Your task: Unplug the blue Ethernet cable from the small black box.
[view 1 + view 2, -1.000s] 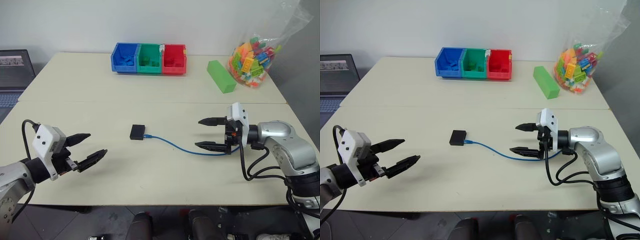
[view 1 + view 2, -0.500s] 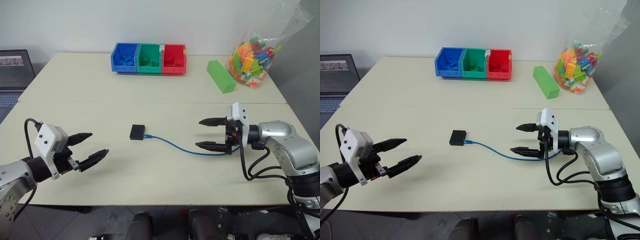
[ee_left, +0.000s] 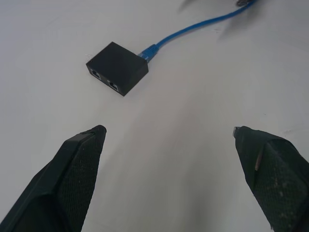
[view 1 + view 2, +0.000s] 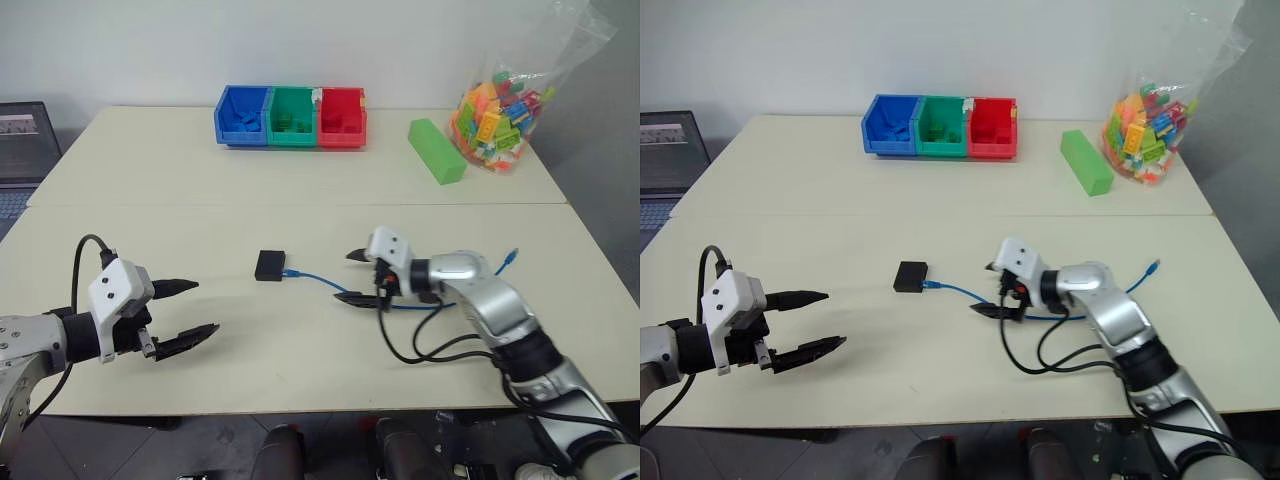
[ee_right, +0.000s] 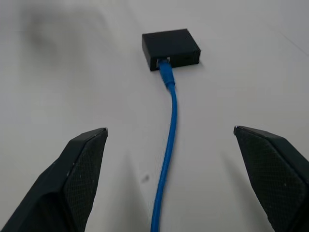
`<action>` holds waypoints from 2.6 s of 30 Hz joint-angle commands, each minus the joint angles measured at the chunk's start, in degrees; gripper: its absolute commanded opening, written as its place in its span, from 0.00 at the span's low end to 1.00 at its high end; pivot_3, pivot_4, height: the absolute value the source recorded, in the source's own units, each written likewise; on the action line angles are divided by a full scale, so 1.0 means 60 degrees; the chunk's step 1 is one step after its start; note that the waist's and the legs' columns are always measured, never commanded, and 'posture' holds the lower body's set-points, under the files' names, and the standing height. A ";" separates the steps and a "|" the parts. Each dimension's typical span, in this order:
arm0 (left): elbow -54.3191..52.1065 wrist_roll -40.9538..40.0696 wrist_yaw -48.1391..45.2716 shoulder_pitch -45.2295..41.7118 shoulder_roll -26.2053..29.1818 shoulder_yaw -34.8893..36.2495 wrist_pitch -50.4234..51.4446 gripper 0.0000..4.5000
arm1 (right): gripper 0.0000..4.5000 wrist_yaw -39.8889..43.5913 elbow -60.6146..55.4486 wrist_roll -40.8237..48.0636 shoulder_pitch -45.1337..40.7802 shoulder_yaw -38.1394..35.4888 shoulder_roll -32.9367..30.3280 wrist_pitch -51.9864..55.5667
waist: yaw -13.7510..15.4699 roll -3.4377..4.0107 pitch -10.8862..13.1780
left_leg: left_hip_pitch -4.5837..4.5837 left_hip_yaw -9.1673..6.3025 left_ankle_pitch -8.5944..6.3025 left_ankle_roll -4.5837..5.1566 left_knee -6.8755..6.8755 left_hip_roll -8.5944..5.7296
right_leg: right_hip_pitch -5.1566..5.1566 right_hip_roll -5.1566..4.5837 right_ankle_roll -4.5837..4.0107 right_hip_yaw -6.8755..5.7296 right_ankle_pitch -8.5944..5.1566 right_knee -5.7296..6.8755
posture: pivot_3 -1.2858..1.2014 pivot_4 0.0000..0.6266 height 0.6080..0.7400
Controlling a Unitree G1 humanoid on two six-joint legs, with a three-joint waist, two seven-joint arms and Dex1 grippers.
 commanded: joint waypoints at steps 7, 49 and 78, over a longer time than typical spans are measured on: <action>0.0155 0.0141 -0.0206 -0.0422 0.0090 -0.0123 -0.0276 1.00 | 0.99 -0.1014 0.3385 -0.0951 -0.1332 0.0282 0.2287 -0.1569 | -0.0050 -0.0002 -0.0001 | -0.0007 0.0007 0.0000 0.0000 0.0002 -0.0004 | -0.0002 -0.0004 0.0000 0.0001 0.0002 -0.0001 | 0.52 0.24 1.00; 0.1170 -0.4444 0.1718 -0.3658 -0.1687 -0.0429 0.5833 1.00 | 0.01 -0.1482 0.2147 -0.4186 -0.1223 0.0705 -0.0359 -0.9919 | -0.0076 -0.0007 -0.0003 | -0.0004 -0.0014 0.0000 -0.0001 0.0004 -0.0005 | 0.0003 -0.0005 0.0002 -0.0012 0.0004 0.0019 | 0.52 0.24 1.00; 0.2105 -0.4037 0.1069 -0.5121 -0.2503 -0.1748 0.5275 0.33 | 0.01 -0.1036 0.0518 -0.3642 -0.0777 0.0390 -0.0203 -0.8606 | -0.0027 -0.0008 -0.0003 | -0.0003 -0.0026 0.0002 -0.0003 0.0017 -0.0013 | 0.0008 -0.0009 0.0000 -0.0013 0.0005 0.0038 | 0.52 0.24 1.00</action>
